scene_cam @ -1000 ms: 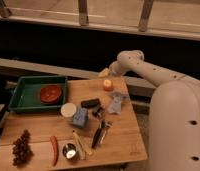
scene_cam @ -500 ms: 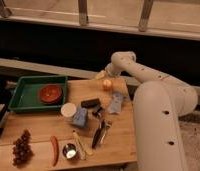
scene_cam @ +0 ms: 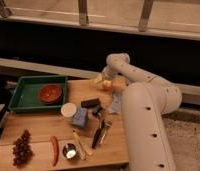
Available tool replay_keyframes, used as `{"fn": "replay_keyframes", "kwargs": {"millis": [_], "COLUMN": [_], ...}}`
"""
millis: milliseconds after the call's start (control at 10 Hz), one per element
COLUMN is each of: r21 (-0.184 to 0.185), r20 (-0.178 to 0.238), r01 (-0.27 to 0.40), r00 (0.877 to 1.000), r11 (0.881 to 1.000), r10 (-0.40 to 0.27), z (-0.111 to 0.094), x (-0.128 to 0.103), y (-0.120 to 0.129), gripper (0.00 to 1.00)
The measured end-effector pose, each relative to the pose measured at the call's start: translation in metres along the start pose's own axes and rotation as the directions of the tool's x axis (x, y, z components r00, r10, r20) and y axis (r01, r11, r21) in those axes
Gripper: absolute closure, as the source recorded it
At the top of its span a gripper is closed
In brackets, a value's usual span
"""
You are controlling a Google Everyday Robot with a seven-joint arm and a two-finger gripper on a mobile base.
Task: Place apple in metal cup
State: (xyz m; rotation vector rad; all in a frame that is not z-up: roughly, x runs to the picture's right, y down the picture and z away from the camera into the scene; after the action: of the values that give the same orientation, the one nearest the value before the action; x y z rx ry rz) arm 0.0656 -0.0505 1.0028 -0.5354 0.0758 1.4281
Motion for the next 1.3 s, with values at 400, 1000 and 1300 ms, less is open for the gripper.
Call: {"fn": "replay_keyframes", "kwargs": {"millis": [400,1000,1300], "r21": [0.003,-0.023,-0.071], "r20": [-0.039,-0.04,0.004], "r01": [0.019,0.038,0.11], "r00": [0.999,0.998,0.994], "r11": [1.0,0.999,0.991], "r10": [-0.019,-0.039,-0.11], "z": [0.011,0.001,-0.044], "x": [0.006,0.01,0.004], "y": [0.0,-0.006,0.009], "gripper": [0.41,0.96,0.96]}}
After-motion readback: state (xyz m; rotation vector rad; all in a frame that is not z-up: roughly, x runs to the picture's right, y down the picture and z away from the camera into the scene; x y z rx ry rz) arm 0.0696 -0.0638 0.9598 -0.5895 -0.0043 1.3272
